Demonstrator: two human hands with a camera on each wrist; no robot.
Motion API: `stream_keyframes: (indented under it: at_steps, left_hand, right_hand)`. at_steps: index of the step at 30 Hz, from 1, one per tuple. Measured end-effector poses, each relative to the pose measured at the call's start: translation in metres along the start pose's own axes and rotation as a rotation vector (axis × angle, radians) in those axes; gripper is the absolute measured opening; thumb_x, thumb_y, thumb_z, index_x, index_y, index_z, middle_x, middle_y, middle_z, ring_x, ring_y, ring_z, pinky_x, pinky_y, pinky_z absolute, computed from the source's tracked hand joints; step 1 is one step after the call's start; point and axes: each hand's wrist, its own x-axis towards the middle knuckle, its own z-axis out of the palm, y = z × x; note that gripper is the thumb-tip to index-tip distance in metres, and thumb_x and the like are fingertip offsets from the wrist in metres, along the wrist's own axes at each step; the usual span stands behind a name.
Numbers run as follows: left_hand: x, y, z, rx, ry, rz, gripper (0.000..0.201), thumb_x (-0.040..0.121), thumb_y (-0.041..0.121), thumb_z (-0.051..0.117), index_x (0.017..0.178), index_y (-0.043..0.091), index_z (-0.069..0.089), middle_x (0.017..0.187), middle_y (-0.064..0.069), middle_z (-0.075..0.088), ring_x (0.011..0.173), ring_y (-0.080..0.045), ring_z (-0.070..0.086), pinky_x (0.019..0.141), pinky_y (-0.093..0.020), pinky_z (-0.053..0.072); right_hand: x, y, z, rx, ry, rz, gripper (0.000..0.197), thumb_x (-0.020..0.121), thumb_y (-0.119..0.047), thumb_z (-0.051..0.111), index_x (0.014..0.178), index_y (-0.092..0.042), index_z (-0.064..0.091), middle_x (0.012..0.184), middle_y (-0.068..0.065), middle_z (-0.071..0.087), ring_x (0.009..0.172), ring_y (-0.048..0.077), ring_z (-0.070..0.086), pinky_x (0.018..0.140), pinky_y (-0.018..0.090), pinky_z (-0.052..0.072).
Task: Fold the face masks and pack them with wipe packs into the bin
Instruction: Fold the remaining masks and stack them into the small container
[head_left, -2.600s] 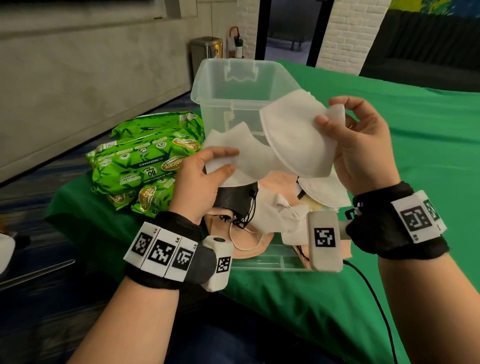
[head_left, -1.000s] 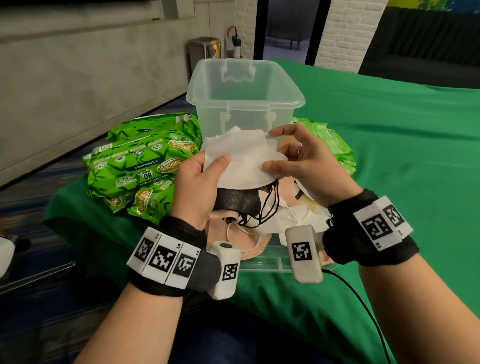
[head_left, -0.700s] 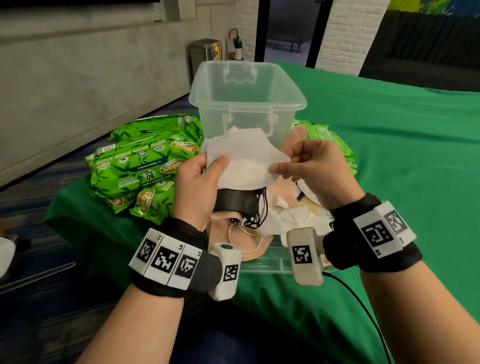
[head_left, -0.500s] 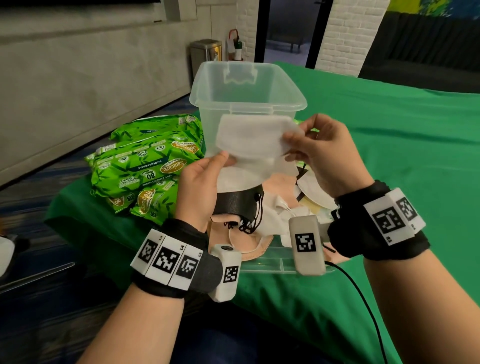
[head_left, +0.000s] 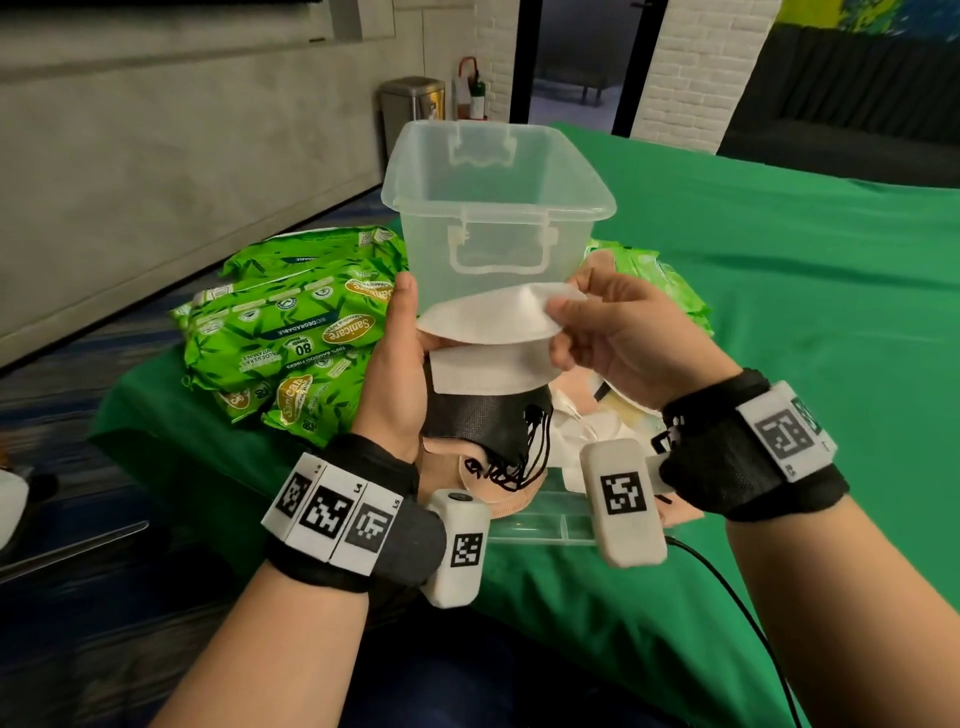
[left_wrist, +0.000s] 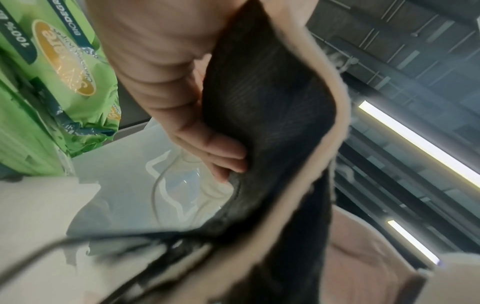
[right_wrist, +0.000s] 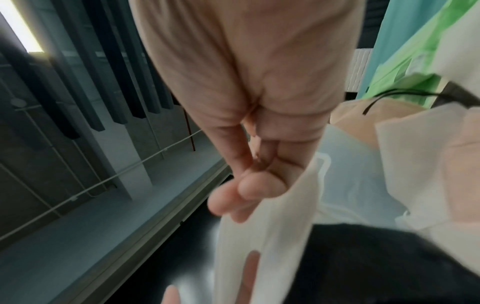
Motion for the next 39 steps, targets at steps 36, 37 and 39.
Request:
stream_keyframes:
  at_steps: [36, 37, 39]
  left_hand:
    - [0.006, 0.001, -0.002, 0.101, 0.134, 0.045, 0.023, 0.087, 0.004, 0.054, 0.069, 0.012, 0.066, 0.059, 0.001, 0.068, 0.056, -0.011, 0.064, 0.056, -0.02, 0.051]
    - [0.006, 0.001, -0.002, 0.113, 0.134, 0.047, 0.022, 0.087, 0.005, 0.055, 0.069, 0.012, 0.066, 0.06, 0.001, 0.067, 0.058, -0.012, 0.063, 0.058, -0.021, 0.049]
    - [0.005, 0.0, -0.002, 0.141, 0.13, 0.057, 0.02, 0.087, 0.006, 0.055, 0.071, 0.011, 0.066, 0.063, -0.001, 0.066, 0.062, -0.014, 0.061, 0.06, -0.021, 0.047]
  right_hand:
    - [0.008, 0.025, -0.015, -0.703, 0.027, -0.448, 0.025, 0.074, -0.015, 0.073, 0.095, -0.027, 0.069, 0.128, 0.001, 0.048, 0.118, 0.012, 0.043, 0.101, 0.017, 0.036]
    - [0.008, 0.025, -0.015, -0.685, 0.04, -0.448, 0.022, 0.076, -0.014, 0.073, 0.092, -0.028, 0.069, 0.125, -0.001, 0.049, 0.116, 0.012, 0.045, 0.098, 0.018, 0.038]
    - [0.009, 0.025, -0.015, -0.661, 0.079, -0.472, 0.016, 0.078, -0.016, 0.071, 0.086, -0.029, 0.067, 0.117, -0.007, 0.053, 0.111, 0.009, 0.048, 0.095, 0.028, 0.041]
